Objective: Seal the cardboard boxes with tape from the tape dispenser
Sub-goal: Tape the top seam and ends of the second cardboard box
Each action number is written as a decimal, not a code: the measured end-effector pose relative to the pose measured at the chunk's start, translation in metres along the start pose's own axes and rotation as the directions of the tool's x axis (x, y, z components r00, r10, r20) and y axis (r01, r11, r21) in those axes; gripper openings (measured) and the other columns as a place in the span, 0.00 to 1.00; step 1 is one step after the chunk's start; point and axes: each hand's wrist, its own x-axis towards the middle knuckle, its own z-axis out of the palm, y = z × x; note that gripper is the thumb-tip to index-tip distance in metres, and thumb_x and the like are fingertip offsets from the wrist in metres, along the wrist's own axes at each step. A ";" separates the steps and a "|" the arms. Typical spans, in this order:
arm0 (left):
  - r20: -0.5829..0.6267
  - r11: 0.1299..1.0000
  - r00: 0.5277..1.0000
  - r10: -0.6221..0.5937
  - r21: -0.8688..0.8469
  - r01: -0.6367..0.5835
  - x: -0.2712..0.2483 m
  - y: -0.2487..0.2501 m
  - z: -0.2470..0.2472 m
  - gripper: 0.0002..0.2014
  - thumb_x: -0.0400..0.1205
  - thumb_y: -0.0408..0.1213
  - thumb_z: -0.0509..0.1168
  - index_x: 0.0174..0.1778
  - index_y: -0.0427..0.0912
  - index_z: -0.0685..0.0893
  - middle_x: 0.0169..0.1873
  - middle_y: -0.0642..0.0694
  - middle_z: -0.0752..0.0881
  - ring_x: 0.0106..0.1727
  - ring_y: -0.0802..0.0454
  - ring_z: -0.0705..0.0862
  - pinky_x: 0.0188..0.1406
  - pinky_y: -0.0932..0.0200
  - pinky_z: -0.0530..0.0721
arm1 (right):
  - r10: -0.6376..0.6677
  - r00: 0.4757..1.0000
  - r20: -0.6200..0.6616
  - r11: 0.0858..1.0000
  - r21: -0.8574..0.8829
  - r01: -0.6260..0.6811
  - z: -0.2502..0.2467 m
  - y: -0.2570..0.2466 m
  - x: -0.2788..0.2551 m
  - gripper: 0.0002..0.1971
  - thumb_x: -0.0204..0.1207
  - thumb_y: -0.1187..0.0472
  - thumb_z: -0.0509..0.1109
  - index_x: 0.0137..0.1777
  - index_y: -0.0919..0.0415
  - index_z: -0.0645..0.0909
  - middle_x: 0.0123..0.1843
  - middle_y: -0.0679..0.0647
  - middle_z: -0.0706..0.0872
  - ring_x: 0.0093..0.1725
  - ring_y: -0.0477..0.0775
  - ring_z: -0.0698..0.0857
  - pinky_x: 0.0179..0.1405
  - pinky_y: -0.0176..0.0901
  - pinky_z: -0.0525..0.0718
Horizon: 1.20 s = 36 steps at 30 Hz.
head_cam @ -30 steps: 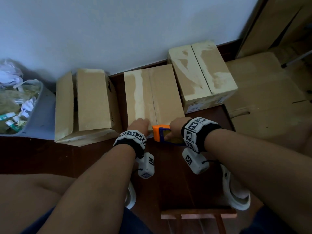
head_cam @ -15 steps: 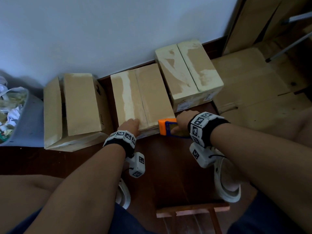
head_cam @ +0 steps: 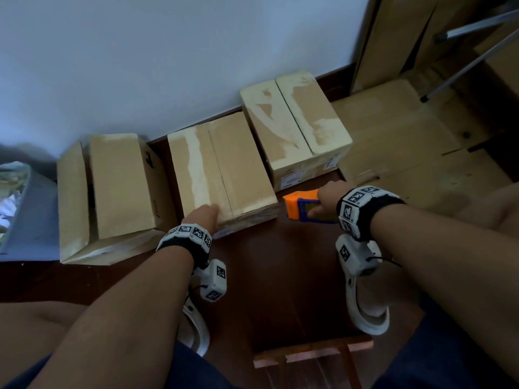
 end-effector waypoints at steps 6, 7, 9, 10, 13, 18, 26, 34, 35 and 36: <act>-0.001 1.000 1.000 0.008 0.011 -0.008 0.001 0.001 0.000 0.12 0.80 0.35 0.66 0.58 0.40 0.75 0.54 0.40 0.80 0.53 0.42 0.82 0.50 0.51 0.80 | -0.022 1.000 0.002 0.999 0.046 0.022 0.000 0.005 0.009 0.29 0.74 0.32 0.65 0.47 0.61 0.83 0.37 0.55 0.83 0.33 0.55 0.82 0.35 0.45 0.82; -0.002 1.000 1.000 0.007 0.012 -0.007 0.000 0.001 0.000 0.12 0.80 0.34 0.66 0.58 0.40 0.75 0.54 0.40 0.80 0.53 0.41 0.82 0.50 0.51 0.80 | -0.024 1.000 -0.001 0.998 0.054 0.024 0.000 0.007 0.009 0.29 0.74 0.32 0.66 0.48 0.62 0.83 0.37 0.56 0.83 0.32 0.55 0.81 0.34 0.44 0.82; -0.002 1.000 1.000 -0.002 0.010 0.002 0.001 0.001 -0.002 0.12 0.80 0.33 0.65 0.58 0.40 0.75 0.54 0.40 0.80 0.53 0.42 0.82 0.50 0.51 0.80 | -0.022 1.000 -0.002 0.998 0.059 0.022 0.001 0.010 0.008 0.30 0.74 0.32 0.66 0.48 0.62 0.83 0.37 0.56 0.83 0.32 0.55 0.81 0.33 0.44 0.80; 0.002 1.000 1.000 -0.008 0.011 0.008 0.001 0.002 -0.002 0.12 0.80 0.33 0.65 0.59 0.40 0.75 0.54 0.40 0.80 0.54 0.41 0.82 0.50 0.51 0.80 | -0.023 1.000 -0.002 0.998 0.054 0.023 0.002 0.011 0.007 0.29 0.74 0.32 0.66 0.47 0.62 0.83 0.36 0.56 0.83 0.32 0.55 0.80 0.32 0.44 0.80; 0.029 1.000 0.999 -0.022 0.016 0.022 0.003 0.003 -0.004 0.15 0.80 0.35 0.67 0.62 0.40 0.75 0.56 0.38 0.81 0.57 0.40 0.81 0.52 0.51 0.79 | -0.026 1.000 0.001 0.998 0.051 0.026 0.009 0.011 0.006 0.29 0.74 0.32 0.65 0.48 0.62 0.83 0.37 0.56 0.83 0.33 0.56 0.82 0.34 0.45 0.81; 0.029 0.999 0.999 -0.030 0.014 0.029 0.005 0.004 -0.003 0.17 0.80 0.35 0.68 0.63 0.40 0.75 0.57 0.38 0.81 0.57 0.41 0.82 0.53 0.52 0.79 | -0.037 0.999 -0.020 0.997 0.060 0.038 0.016 0.016 0.008 0.28 0.74 0.32 0.66 0.47 0.60 0.82 0.38 0.56 0.83 0.35 0.57 0.82 0.34 0.45 0.82; 0.052 0.999 0.998 -0.038 0.032 0.036 0.005 0.003 -0.006 0.17 0.79 0.36 0.68 0.63 0.41 0.75 0.56 0.39 0.81 0.56 0.40 0.82 0.53 0.50 0.81 | -0.077 0.996 -0.038 0.992 0.094 0.081 0.016 0.025 0.006 0.27 0.76 0.33 0.63 0.45 0.61 0.78 0.35 0.56 0.78 0.30 0.55 0.77 0.31 0.46 0.78; 0.051 0.997 0.998 -0.034 0.070 0.030 0.006 0.004 -0.005 0.12 0.80 0.34 0.66 0.58 0.40 0.75 0.53 0.39 0.81 0.52 0.41 0.82 0.47 0.53 0.80 | -0.084 0.989 -0.124 0.987 0.130 0.100 0.025 0.029 0.010 0.24 0.75 0.35 0.67 0.46 0.59 0.81 0.41 0.56 0.84 0.37 0.56 0.84 0.41 0.50 0.87; 0.051 0.997 0.998 -0.033 0.069 0.029 0.007 0.004 -0.005 0.12 0.80 0.34 0.66 0.57 0.40 0.75 0.52 0.40 0.81 0.51 0.42 0.82 0.46 0.53 0.80 | -0.084 0.986 -0.145 0.987 0.120 0.102 0.025 0.029 0.010 0.23 0.75 0.36 0.67 0.46 0.58 0.81 0.40 0.56 0.83 0.38 0.56 0.84 0.42 0.50 0.87; 0.049 0.997 0.998 -0.032 0.067 0.029 0.007 0.004 -0.005 0.11 0.80 0.34 0.66 0.56 0.40 0.75 0.52 0.40 0.81 0.51 0.42 0.82 0.45 0.53 0.80 | -0.082 0.984 -0.157 0.991 0.096 0.098 0.024 0.029 0.009 0.23 0.75 0.36 0.67 0.46 0.58 0.80 0.40 0.55 0.82 0.38 0.55 0.83 0.41 0.49 0.86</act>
